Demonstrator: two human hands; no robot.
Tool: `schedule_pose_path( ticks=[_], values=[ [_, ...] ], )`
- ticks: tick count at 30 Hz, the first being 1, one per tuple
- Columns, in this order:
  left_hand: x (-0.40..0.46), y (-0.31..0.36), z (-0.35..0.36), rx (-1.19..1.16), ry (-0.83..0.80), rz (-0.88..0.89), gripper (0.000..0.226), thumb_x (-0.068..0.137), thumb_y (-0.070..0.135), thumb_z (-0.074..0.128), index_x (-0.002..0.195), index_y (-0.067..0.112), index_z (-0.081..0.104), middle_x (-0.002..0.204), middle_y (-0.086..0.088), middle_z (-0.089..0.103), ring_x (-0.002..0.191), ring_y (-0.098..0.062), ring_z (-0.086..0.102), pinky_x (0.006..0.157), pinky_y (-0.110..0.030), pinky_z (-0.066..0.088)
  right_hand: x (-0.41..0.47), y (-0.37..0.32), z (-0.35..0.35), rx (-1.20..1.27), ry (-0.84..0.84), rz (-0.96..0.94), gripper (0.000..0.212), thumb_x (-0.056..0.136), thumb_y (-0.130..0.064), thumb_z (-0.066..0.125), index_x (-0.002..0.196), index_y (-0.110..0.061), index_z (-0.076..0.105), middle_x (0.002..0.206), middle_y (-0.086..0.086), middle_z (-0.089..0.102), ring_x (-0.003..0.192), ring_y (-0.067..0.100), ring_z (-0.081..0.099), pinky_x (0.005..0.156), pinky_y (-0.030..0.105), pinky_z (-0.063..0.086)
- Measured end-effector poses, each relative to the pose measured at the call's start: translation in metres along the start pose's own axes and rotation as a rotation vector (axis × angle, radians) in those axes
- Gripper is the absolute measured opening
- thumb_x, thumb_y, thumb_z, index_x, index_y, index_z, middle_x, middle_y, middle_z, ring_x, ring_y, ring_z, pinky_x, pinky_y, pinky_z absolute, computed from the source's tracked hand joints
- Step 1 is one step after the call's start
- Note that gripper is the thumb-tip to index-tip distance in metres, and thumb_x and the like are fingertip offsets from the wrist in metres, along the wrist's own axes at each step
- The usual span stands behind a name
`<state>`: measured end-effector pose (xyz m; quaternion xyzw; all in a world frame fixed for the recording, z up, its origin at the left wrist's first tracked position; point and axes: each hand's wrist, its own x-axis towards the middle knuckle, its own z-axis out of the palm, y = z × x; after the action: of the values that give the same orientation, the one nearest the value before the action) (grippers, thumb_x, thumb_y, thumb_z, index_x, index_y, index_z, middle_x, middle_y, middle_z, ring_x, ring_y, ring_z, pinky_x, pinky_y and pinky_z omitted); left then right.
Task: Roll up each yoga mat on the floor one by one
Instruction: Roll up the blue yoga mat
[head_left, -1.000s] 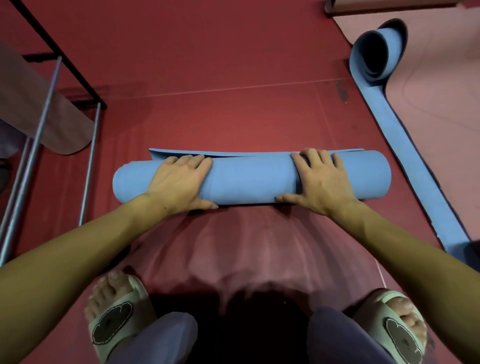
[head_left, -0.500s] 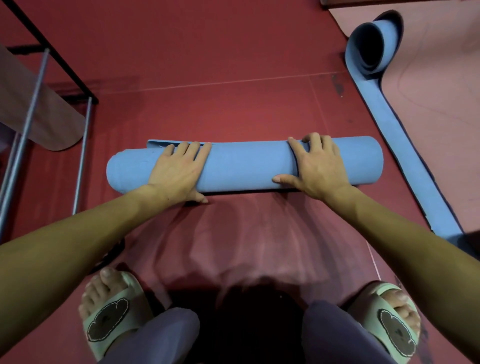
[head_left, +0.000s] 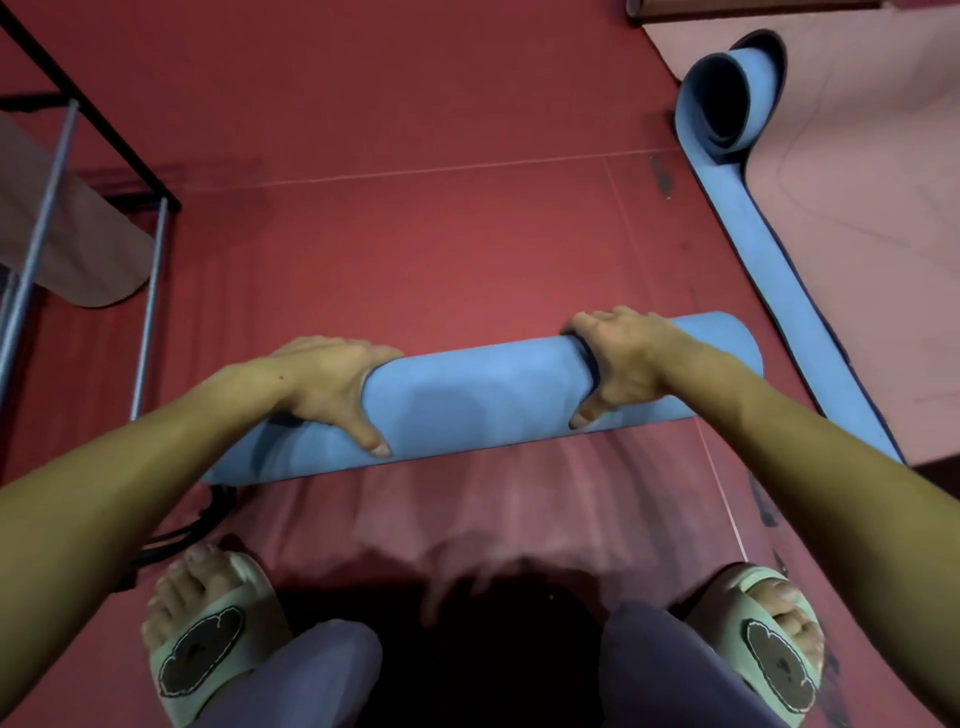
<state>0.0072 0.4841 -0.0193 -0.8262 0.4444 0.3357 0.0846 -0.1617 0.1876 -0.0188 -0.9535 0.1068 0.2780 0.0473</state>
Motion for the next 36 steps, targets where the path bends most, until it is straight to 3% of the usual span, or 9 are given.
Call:
schedule_pose_path(
  ticks=[4,7,11,16,18,23,26,29,36],
  values=[
    [-0.001,0.009,0.002,0.029,-0.034,-0.039,0.115,0.046,0.095,0.071,0.145,0.051,0.034,0.12,0.015,0.055,0.116,-0.02,0.058,0.094,-0.046,0.049,-0.02,0.004,0.019,0.021,0.175,0.035,0.125,0.049,-0.088,0.078,0.155,-0.037,0.039,0.152,-0.005,0.049,0.133,0.029,0.047,0.114,0.052,0.038],
    [0.003,0.035,0.01,0.081,0.199,0.001,0.118,0.058,0.098,0.061,0.155,0.044,0.022,0.137,0.009,0.048,0.124,-0.022,0.054,0.09,-0.044,0.047,-0.033,0.002,0.039,0.073,0.358,0.094,0.114,0.054,-0.084,0.08,0.152,-0.035,0.047,0.153,-0.003,0.048,0.135,0.031,0.044,0.113,0.05,0.038],
    [0.018,0.07,0.02,0.172,0.507,0.092,0.105,0.061,0.096,0.06,0.147,0.038,0.041,0.129,0.005,0.053,0.106,-0.026,0.059,0.085,-0.044,0.053,-0.042,-0.002,0.066,0.195,0.61,0.197,0.094,0.065,-0.076,0.08,0.143,-0.029,0.059,0.145,0.0,0.054,0.131,0.032,0.046,0.108,0.05,0.04],
    [0.033,0.073,0.03,0.255,0.54,0.022,0.121,0.056,0.091,0.067,0.155,0.029,0.033,0.13,-0.003,0.054,0.096,-0.032,0.057,0.082,-0.045,0.053,-0.051,-0.03,0.092,0.371,0.881,0.407,0.071,0.077,-0.061,0.082,0.125,-0.014,0.06,0.13,0.011,0.053,0.116,0.034,0.05,0.092,0.048,0.047],
    [0.036,0.073,0.03,0.261,0.525,0.001,0.126,0.053,0.091,0.069,0.156,0.029,0.031,0.131,-0.003,0.055,0.098,-0.033,0.058,0.083,-0.044,0.053,-0.052,-0.04,0.111,0.657,0.888,0.504,0.06,0.078,-0.054,0.085,0.115,-0.017,0.056,0.117,0.006,0.056,0.108,0.028,0.055,0.088,0.046,0.05],
    [0.044,0.078,0.018,0.199,0.443,-0.042,0.127,0.056,0.09,0.066,0.159,0.03,0.023,0.139,-0.001,0.055,0.111,-0.033,0.062,0.086,-0.045,0.052,-0.05,-0.043,0.137,2.036,0.5,0.661,0.048,0.085,-0.034,0.086,0.11,-0.011,0.052,0.093,0.015,0.076,0.08,0.025,0.071,0.071,0.039,0.061],
    [0.042,0.078,0.011,0.146,0.429,-0.04,0.117,0.054,0.088,0.066,0.151,0.035,0.03,0.133,0.004,0.056,0.115,-0.028,0.063,0.08,-0.045,0.051,-0.048,-0.044,0.133,2.198,0.463,0.54,0.063,0.088,-0.028,0.083,0.138,-0.016,0.046,0.109,0.002,0.073,0.103,0.028,0.074,0.091,0.043,0.06],
    [0.033,0.079,0.008,0.08,0.451,-0.033,0.113,0.054,0.087,0.068,0.15,0.04,0.031,0.138,0.01,0.055,0.123,-0.023,0.06,0.081,-0.046,0.05,-0.042,-0.036,0.114,2.266,0.562,0.393,0.085,0.072,-0.038,0.095,0.137,-0.008,0.051,0.113,0.007,0.07,0.11,0.033,0.067,0.096,0.049,0.054],
    [-0.021,0.08,-0.037,-0.219,0.539,-0.055,0.112,0.052,0.085,0.079,0.145,0.047,0.03,0.146,0.019,0.05,0.128,-0.019,0.058,0.092,-0.047,0.048,-0.042,-0.03,0.018,2.215,0.693,0.138,0.076,0.078,-0.02,0.091,0.14,-0.014,0.047,0.135,0.003,0.069,0.12,0.025,0.07,0.096,0.06,0.058]
  ],
)
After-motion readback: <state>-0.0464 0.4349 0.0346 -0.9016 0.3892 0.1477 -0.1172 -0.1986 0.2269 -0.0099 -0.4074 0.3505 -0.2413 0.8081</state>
